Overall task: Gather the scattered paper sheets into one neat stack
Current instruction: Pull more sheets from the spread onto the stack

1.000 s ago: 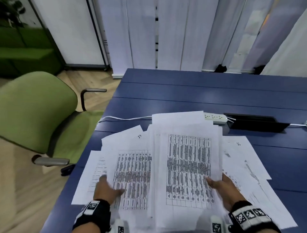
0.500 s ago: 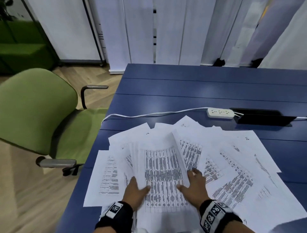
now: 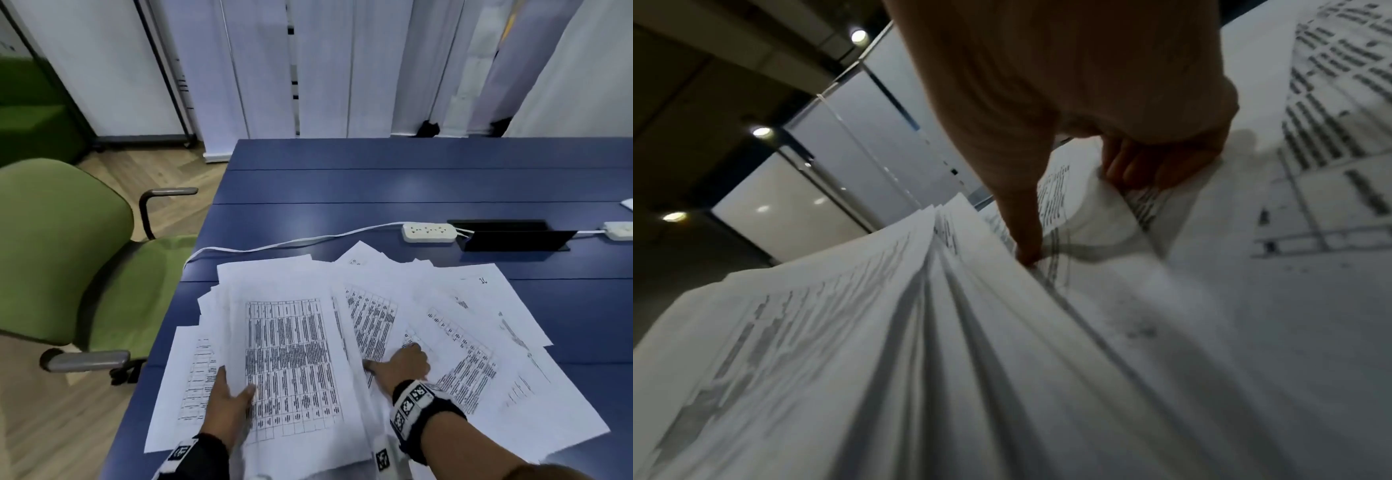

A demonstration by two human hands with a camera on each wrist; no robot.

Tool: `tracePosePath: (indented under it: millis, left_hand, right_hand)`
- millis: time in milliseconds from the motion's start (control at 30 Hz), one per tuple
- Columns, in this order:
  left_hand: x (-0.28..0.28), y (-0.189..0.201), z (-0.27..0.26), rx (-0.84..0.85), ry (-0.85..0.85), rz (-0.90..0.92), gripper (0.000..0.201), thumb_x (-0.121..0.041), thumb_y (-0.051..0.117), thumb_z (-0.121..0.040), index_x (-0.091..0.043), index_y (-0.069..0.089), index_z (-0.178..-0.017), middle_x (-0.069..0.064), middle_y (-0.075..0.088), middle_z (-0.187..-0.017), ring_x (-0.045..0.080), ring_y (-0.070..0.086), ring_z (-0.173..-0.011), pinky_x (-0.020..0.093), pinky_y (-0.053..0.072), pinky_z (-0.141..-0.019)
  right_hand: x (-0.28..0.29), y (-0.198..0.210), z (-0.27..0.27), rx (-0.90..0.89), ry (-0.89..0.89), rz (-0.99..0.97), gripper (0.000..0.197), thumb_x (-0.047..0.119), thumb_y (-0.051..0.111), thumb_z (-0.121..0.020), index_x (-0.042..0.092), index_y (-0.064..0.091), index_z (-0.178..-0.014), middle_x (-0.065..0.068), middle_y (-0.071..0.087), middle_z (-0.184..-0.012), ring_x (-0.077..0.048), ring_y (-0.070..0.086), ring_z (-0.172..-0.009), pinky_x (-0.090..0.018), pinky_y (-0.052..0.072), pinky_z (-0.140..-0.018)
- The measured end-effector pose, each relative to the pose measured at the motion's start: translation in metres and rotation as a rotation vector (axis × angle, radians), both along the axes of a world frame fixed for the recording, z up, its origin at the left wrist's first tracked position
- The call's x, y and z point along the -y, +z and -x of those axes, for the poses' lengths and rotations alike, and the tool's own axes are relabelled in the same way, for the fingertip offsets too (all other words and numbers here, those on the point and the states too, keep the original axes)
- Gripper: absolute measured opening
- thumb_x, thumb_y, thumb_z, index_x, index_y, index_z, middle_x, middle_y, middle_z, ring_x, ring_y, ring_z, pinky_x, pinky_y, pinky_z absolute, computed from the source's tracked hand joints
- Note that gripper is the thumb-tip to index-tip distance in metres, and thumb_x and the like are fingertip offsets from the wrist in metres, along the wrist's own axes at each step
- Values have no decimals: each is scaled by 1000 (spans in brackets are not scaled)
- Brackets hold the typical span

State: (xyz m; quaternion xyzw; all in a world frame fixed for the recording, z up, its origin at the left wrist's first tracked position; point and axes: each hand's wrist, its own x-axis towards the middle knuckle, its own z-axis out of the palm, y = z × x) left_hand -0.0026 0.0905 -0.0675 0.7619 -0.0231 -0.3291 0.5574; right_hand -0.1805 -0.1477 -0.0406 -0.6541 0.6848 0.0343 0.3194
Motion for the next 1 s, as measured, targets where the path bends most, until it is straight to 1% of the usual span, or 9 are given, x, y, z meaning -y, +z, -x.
tracePosePath:
  millis: [100,167,300,467,533,567,700,867,1000]
  left_hand:
    - [-5,9,-5,22,4,25,36,7,56,-91,-12,49,-121,22,63,-112,36,61,-97,49,49,-90]
    - [-5,17,-5,69,-40,6,30,5,57,-90,-13,54,-114,16,68,-102,36,63,-96,55,48,-93]
    - [4,24,-1,61,-57,35,17,4,56,-92,-9,57,-102,9,68,-81,30,64,-76,36,55,-68]
    - [31,26,14,-26,-187,15,25,-2,59,-91,-4,55,-116,16,61,-77,24,53,-62,31,45,-50]
    - [47,26,27,-39,-246,-21,29,-4,58,-92,-8,51,-120,15,56,-77,22,50,-61,29,45,-47]
    - [55,25,35,-39,-267,-43,31,-3,57,-92,-10,49,-122,16,56,-82,23,51,-64,29,47,-49]
    - [85,23,57,68,-296,-145,33,-3,57,-92,-11,49,-122,17,61,-94,26,58,-77,36,56,-62]
    - [117,31,65,227,-463,-236,32,-11,64,-88,-15,53,-118,15,60,-109,32,65,-90,43,59,-75]
    - [139,27,70,339,-631,-349,62,-26,67,-87,-9,42,-141,8,36,-143,29,51,-121,36,45,-104]
  right_hand:
    - [-7,-8,-10,14,33,-24,83,49,81,-59,3,48,-120,-17,47,-126,-33,48,-118,-38,49,-92]
    - [-8,-5,-12,115,25,-8,55,31,75,-70,3,56,-112,-18,54,-121,-33,56,-108,-36,52,-89]
    - [-7,4,1,391,10,-45,44,5,50,-91,0,46,-135,-9,53,-133,-30,48,-126,-34,38,-107]
    - [13,21,42,344,-36,-32,33,-3,43,-90,-2,51,-121,-21,55,-118,-33,56,-108,-27,42,-89]
    - [20,17,56,306,-96,-46,18,-2,45,-87,1,53,-103,-21,55,-108,-26,56,-85,-32,46,-82]
    - [22,15,60,275,-135,-54,14,1,47,-86,0,54,-98,-20,56,-106,-24,54,-80,-34,48,-80]
    - [18,8,72,104,-217,-22,37,20,54,-87,1,59,-118,-19,53,-123,-32,52,-114,-29,45,-92]
    - [25,5,77,444,-363,-66,40,5,54,-88,-9,50,-125,-22,39,-120,-31,50,-93,-29,46,-88]
    - [40,-3,93,672,-434,-190,57,8,70,-82,-1,36,-127,-15,48,-115,-26,48,-90,-38,45,-86]
